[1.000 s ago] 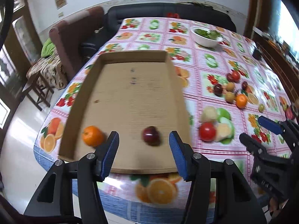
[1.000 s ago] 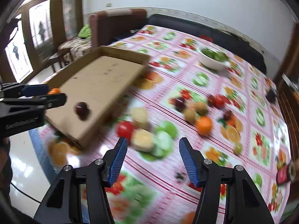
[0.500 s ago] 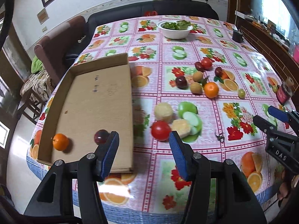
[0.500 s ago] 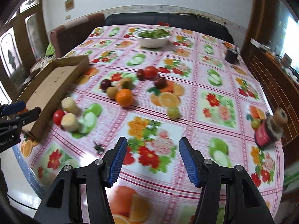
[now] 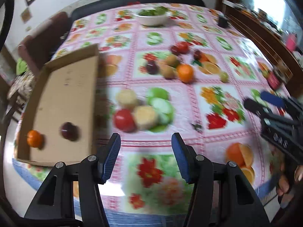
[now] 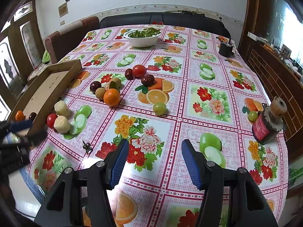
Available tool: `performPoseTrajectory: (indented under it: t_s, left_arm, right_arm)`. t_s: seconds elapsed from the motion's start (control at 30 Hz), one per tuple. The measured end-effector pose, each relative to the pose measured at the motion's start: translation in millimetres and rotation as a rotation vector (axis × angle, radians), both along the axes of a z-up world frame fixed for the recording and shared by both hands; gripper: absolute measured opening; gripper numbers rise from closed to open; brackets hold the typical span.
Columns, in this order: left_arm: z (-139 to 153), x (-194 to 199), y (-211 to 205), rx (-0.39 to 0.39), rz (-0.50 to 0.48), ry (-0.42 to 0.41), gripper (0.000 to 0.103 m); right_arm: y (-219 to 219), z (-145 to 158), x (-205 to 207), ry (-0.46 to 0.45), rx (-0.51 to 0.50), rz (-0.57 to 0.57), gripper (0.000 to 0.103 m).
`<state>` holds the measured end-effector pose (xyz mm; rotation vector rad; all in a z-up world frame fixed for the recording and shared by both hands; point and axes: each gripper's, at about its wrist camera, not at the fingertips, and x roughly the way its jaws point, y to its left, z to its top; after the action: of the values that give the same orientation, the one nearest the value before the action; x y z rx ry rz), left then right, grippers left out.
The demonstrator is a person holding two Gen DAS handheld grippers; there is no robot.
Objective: Organize fruits
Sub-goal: 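Withdraw both open tools from the box back toward the fruits, then grasp the pale yellow fruit chunk with the left tool while the right tool grasps a leafy mandarin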
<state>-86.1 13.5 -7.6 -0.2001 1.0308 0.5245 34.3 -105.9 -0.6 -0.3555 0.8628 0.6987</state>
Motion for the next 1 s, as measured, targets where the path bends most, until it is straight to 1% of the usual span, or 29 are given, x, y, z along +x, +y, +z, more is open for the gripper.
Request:
performPoseTrajectory:
  t_s: [0.1,0.23,0.37,0.47,0.57,0.67,0.77,0.9,0.93,1.0]
  left_arm:
    - [-9,7,-8,-0.03,-0.036,0.012,0.055]
    - [-17,7,1,-0.078,-0.019,0.006,0.055]
    - [-20,-2,18,-0.14,0.027,-0.056,0.055]
    - [-23,-6,29,-0.194,0.045,-0.081,0.055]
    - [-26,-8,38,-0.229,0.066,-0.096,0.055]
    - [-26,-5,41,-0.233,0.066,-0.098,0.055]
    - [-28,1,44,-0.252,0.06,-0.097,0.055]
    - [-30,8,46,-0.229,0.056,-0.092,0.055]
    - [-30,9,46,-0.225,0.053,-0.094,0.055]
    - [-30,12,47,-0.218,0.043,-0.099,0.055]
  right_arm:
    - [-1,0,3,0.008,0.011,-0.009,0.06]
    - [1,2,8,0.026,0.044,-0.011,0.059]
    - [6,-2,19,0.062,0.079,-0.025,0.059]
    - [11,-8,26,0.088,0.091,-0.03,0.058]
    - [16,-15,33,0.115,0.103,-0.033,0.054]
    - [19,-21,40,0.14,0.119,-0.035,0.053]
    - [21,-26,46,0.158,0.126,-0.045,0.051]
    - [23,-25,50,0.171,0.156,-0.038,0.048]
    - [25,-24,50,0.175,0.165,-0.027,0.046]
    - [35,-21,47,0.19,0.188,0.021,0.046]
